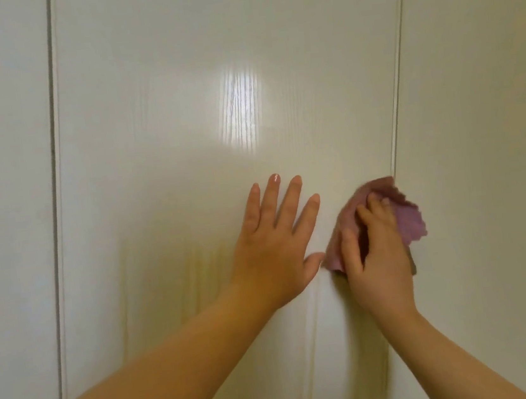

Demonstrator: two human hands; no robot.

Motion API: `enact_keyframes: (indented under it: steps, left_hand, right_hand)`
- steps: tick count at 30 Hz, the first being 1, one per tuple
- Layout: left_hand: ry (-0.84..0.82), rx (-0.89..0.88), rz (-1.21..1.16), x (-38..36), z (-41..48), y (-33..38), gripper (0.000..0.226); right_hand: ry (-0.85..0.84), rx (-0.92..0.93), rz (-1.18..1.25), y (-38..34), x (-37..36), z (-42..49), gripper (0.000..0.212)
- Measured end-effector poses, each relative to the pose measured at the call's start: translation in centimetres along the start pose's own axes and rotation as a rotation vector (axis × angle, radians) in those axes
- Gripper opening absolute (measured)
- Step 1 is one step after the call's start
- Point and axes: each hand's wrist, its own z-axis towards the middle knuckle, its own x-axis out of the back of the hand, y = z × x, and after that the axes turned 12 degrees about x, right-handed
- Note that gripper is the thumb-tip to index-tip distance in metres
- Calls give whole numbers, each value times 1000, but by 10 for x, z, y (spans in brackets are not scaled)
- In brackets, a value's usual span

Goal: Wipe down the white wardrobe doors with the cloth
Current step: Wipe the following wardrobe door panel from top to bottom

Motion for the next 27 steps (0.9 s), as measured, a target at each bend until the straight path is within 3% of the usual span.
enact_keyframes:
  steps: [4, 10, 16, 22, 27]
  left_hand:
    - [-13, -1, -65, -2, -23, 1, 67]
    - [-2, 19, -91, 0, -41, 4, 65]
    - [-46, 43, -85, 1, -57, -11, 66]
    - [-76, 76, -50, 7, -69, -31, 66]
    - [-81, 99, -52, 2, -84, -51, 66]
  right_hand:
    - [-135, -32, -28, 3, -8, -60, 52]
    - [-15, -81, 60, 2, -5, -17, 49]
    - [-141, -80, 81, -14, -9, -72, 45]
    - [9, -121, 43, -23, -17, -17, 50]
    - [-282, 180, 1, -39, -38, -79, 47]
